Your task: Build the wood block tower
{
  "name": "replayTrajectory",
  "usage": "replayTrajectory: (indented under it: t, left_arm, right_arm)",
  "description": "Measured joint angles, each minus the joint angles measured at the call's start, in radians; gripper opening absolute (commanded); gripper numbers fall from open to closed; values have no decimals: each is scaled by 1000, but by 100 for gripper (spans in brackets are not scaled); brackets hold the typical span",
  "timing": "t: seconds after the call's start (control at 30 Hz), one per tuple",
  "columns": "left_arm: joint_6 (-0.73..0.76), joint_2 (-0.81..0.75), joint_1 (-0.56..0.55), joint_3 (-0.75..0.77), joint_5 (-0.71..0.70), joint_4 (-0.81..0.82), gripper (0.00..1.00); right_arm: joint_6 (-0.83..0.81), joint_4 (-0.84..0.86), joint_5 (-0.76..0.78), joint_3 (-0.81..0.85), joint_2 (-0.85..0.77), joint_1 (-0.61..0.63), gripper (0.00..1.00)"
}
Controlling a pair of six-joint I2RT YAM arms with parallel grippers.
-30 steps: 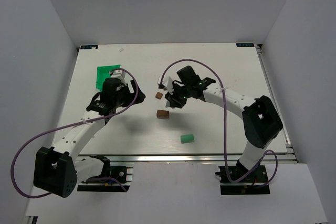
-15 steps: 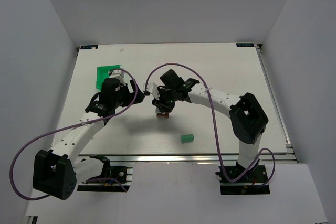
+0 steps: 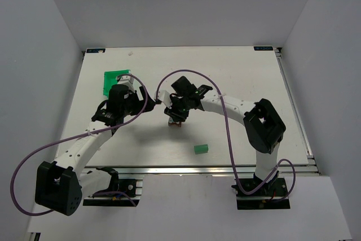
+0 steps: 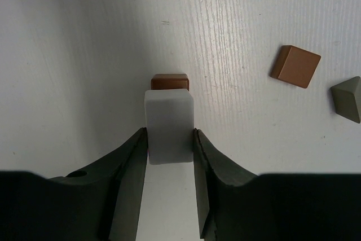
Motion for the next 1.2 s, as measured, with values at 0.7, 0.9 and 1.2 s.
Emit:
replayTrajectory:
  t: [0.7, 0.9, 1.2]
  left_arm:
    - [1, 1, 0, 0, 0, 2, 98]
    - [1, 3, 1, 0, 1, 2, 98]
    - [0, 3, 1, 0, 2, 3, 98]
  right_arm:
    - [-1, 16, 22, -18, 3, 0, 29]
    - [-1, 32, 23, -26, 5, 0, 32]
    - [-1, 35, 26, -27, 5, 0, 36]
